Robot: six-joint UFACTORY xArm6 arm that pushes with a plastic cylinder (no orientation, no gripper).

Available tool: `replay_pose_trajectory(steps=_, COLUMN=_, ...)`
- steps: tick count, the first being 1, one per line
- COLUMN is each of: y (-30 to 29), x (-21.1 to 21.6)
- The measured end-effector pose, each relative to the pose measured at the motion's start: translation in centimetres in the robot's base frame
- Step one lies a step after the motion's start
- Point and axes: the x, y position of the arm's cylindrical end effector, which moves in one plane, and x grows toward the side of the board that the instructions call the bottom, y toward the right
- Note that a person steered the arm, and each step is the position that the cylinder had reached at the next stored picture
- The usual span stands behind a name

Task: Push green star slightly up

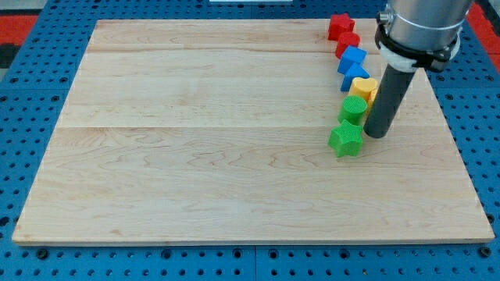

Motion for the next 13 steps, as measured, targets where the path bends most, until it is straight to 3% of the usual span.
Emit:
replay_pose_trajectory(steps=1, y=0.7, x=4.1)
replay_pose_trajectory(steps=2, y=-3.8, x=6.5)
replay_pose_trajectory(steps=4, y=-6.2, x=3.4)
replay_pose_trajectory(steps=6, y=-1.4, x=4.9)
replay_pose_trajectory(steps=7, y=-1.4, x=1.4)
replay_pose_trajectory(steps=13, y=-13.9, x=-3.5)
